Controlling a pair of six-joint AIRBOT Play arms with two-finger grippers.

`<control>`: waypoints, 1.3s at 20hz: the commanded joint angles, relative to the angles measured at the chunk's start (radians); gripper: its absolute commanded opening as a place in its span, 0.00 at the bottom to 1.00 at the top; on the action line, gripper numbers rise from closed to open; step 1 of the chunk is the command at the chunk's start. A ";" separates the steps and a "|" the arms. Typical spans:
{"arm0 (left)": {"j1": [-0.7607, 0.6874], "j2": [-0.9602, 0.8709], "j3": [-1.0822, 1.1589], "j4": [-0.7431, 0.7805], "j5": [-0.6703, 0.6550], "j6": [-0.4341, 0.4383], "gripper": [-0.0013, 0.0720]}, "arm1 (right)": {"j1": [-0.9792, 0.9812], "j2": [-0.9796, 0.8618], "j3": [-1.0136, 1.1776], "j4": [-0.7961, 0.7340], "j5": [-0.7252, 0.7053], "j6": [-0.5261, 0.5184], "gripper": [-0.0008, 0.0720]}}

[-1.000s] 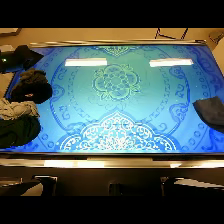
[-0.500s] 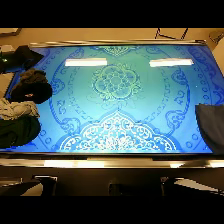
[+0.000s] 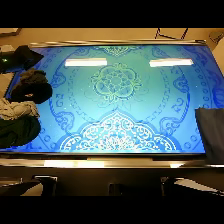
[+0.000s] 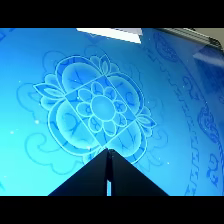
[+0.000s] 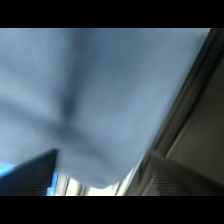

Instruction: Fold the clothes and pants, and hang the long-sleeved shirts on hangers.

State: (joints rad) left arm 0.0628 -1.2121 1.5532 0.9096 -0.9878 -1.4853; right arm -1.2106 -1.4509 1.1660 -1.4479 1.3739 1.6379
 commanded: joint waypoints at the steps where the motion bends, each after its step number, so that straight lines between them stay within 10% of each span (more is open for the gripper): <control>1: -0.005 0.000 0.007 0.000 0.001 0.001 0.05 | 0.000 0.001 0.134 -0.002 0.145 -0.025 0.98; 4: -0.026 -0.008 0.061 0.055 0.024 0.029 0.05 | 0.049 0.001 0.474 0.142 0.128 -0.043 0.97; 10: -0.135 -0.187 0.192 0.772 -0.235 -0.169 0.06 | 0.514 0.019 0.823 0.175 -0.032 0.019 0.96; 11: -0.132 -0.231 0.187 0.771 -0.335 -0.169 0.30 | 0.592 0.011 0.802 0.175 0.032 0.029 0.96; 12: -0.131 -0.272 0.179 0.746 -0.444 -0.170 0.82 | 0.669 -0.003 0.765 0.175 0.114 0.038 0.96; 13: -0.131 -0.305 0.162 0.701 -0.553 -0.150 0.99 | 0.731 -0.017 0.723 0.174 0.193 0.038 0.97; 26: -0.141 -0.198 -0.106 0.567 -0.342 -0.130 0.99 | 0.915 -0.021 0.473 0.150 0.224 0.023 0.96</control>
State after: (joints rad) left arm -0.0776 -1.4128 1.4563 1.4780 -1.3376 -1.6146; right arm -0.3038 -1.4715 1.6470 -1.3010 1.5955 1.6615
